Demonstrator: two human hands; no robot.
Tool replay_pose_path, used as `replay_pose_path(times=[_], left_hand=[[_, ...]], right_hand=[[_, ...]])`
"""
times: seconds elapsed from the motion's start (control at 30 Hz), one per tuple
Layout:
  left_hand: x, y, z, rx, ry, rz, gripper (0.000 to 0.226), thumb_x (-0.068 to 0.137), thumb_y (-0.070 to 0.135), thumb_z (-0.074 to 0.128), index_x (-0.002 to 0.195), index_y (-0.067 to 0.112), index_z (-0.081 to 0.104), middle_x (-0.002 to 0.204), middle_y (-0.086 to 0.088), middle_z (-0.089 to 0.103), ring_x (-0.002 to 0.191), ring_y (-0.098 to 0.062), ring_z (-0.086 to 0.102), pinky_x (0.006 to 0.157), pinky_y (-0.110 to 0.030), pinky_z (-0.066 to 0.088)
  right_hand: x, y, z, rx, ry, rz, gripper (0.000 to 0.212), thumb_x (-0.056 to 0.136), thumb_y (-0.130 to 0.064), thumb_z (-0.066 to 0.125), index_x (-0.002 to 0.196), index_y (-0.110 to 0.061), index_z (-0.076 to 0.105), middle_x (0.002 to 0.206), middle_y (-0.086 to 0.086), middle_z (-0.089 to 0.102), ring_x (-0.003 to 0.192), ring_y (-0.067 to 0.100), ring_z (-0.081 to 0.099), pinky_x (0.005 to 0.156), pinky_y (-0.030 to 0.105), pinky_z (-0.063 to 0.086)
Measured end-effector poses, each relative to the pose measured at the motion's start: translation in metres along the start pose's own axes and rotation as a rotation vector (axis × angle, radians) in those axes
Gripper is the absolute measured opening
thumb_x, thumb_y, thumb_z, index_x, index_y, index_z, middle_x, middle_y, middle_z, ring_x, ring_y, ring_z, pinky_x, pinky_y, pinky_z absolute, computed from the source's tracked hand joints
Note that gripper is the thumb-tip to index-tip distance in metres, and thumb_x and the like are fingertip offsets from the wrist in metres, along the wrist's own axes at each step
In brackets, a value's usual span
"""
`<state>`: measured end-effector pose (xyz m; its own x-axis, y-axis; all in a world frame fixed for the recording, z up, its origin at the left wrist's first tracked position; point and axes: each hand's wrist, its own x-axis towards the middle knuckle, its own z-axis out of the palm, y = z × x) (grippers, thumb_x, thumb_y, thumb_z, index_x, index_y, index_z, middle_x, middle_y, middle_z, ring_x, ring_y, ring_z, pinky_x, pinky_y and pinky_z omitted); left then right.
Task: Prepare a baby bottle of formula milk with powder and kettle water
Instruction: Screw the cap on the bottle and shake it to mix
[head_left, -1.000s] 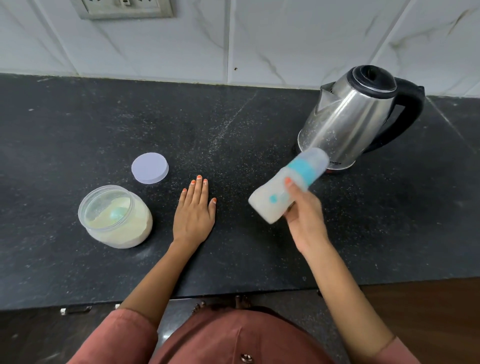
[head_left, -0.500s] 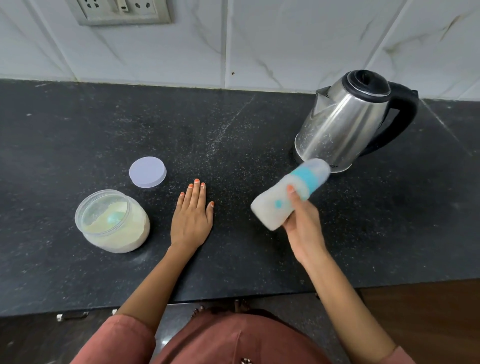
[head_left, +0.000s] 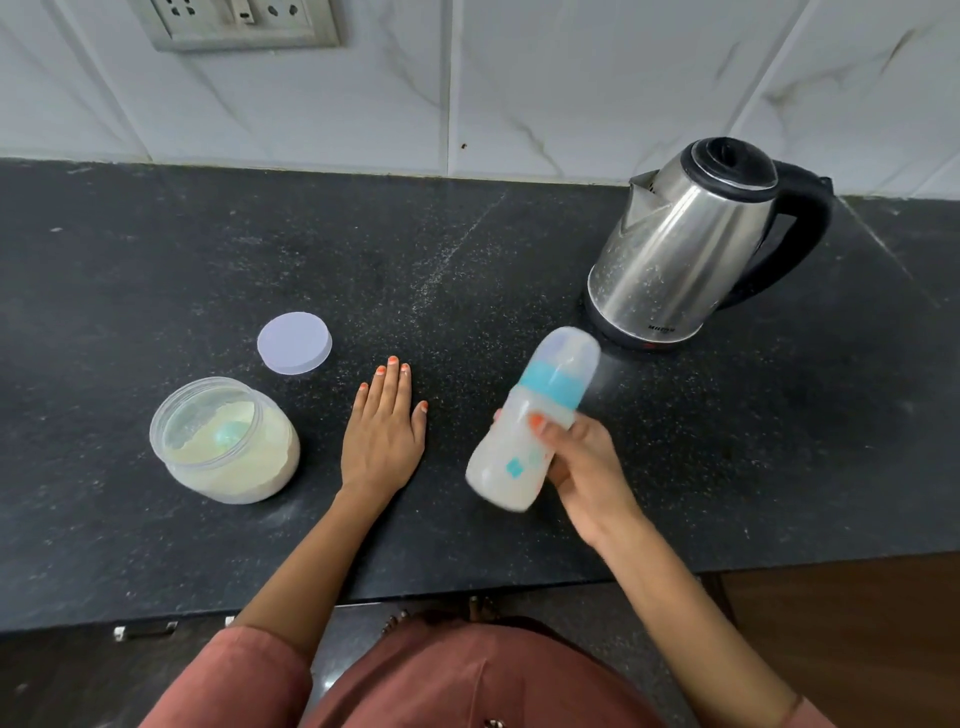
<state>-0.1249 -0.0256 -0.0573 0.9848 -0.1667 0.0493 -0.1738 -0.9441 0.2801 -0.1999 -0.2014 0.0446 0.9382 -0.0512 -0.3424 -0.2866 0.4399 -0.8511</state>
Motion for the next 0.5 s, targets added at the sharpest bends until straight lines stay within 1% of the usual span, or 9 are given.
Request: replay_pose_path(times=[0.07,0.13,0.17,0.23,0.3,0.33,0.37,0.43,0.5], left_hand=[[-0.001,0.0,0.0,-0.009,0.007,0.001,0.053,0.099,0.031,0.025,0.145,0.006,0.012,0.155,-0.009,0.009,0.143,-0.021,0.007,0.116,-0.034,0.003],[-0.001,0.0,0.0,-0.007,0.005,0.001,0.053,0.099,0.031,0.025,0.145,0.006,0.012,0.155,-0.009,0.009,0.143,-0.021,0.007,0.116,-0.034,0.003],[-0.001,0.0,0.001,-0.003,0.002,0.0,0.053,0.099,0.031,0.025,0.145,0.006,0.011,0.155,-0.009,0.009,0.143,-0.021,0.007,0.116,-0.034,0.003],[0.0,0.0,0.001,0.007,-0.006,-0.006,0.054,0.099,0.031,0.023,0.145,0.007,0.009,0.155,-0.008,0.007,0.144,-0.02,0.005,0.116,-0.034,0.002],[0.001,-0.001,0.001,0.02,-0.013,-0.007,0.054,0.099,0.032,0.021,0.145,0.008,0.008,0.155,-0.007,0.005,0.144,-0.019,0.003,0.116,-0.033,0.002],[0.001,0.0,0.001,0.022,-0.012,-0.007,0.054,0.099,0.032,0.021,0.145,0.008,0.008,0.156,-0.007,0.005,0.144,-0.019,0.003,0.115,-0.033,0.002],[0.001,0.0,0.0,0.02,-0.009,-0.007,0.054,0.099,0.032,0.021,0.145,0.008,0.008,0.155,-0.007,0.005,0.144,-0.019,0.003,0.115,-0.033,0.002],[0.0,0.0,0.001,0.014,-0.006,0.0,0.053,0.1,0.032,0.021,0.145,0.007,0.009,0.155,-0.008,0.007,0.144,-0.02,0.005,0.116,-0.034,0.002],[0.0,-0.001,0.002,0.012,-0.002,0.0,0.053,0.1,0.034,0.017,0.145,0.007,0.012,0.155,-0.009,0.009,0.143,-0.021,0.007,0.116,-0.034,0.004]], right_hand=[[0.009,-0.011,0.0,0.297,0.111,-0.029,0.04,0.061,-0.036,0.074,0.093,-0.015,0.066,0.101,0.008,0.068,0.093,0.019,0.064,0.08,0.033,0.055],[0.014,-0.015,0.001,0.434,0.189,-0.056,0.03,0.072,-0.031,0.061,0.099,-0.018,0.061,0.104,0.004,0.066,0.097,0.016,0.062,0.081,0.031,0.054],[0.012,-0.012,0.002,0.399,0.173,-0.04,0.033,0.071,-0.031,0.063,0.101,-0.017,0.06,0.105,0.004,0.065,0.098,0.016,0.062,0.081,0.031,0.054],[0.003,-0.002,0.004,0.167,0.084,0.036,0.037,0.066,-0.023,0.076,0.099,-0.014,0.062,0.102,0.007,0.068,0.095,0.018,0.064,0.08,0.031,0.055],[-0.007,0.002,0.005,-0.079,0.004,0.065,0.03,0.063,-0.014,0.077,0.091,-0.014,0.066,0.092,0.005,0.071,0.089,0.017,0.066,0.077,0.028,0.056],[-0.007,0.001,0.005,-0.092,0.006,0.055,0.028,0.062,-0.012,0.077,0.089,-0.014,0.066,0.089,0.003,0.072,0.088,0.017,0.066,0.077,0.027,0.056],[-0.004,-0.002,0.005,-0.014,0.041,0.04,0.027,0.063,-0.013,0.074,0.089,-0.013,0.066,0.088,0.003,0.072,0.089,0.017,0.066,0.077,0.027,0.056],[0.005,-0.012,0.005,0.268,0.156,-0.008,0.022,0.071,-0.015,0.064,0.092,-0.013,0.064,0.091,0.002,0.07,0.089,0.014,0.065,0.078,0.028,0.056],[0.01,-0.015,0.005,0.353,0.216,-0.082,0.015,0.08,-0.014,0.058,0.096,-0.015,0.062,0.093,-0.001,0.069,0.086,0.01,0.066,0.077,0.027,0.056]])
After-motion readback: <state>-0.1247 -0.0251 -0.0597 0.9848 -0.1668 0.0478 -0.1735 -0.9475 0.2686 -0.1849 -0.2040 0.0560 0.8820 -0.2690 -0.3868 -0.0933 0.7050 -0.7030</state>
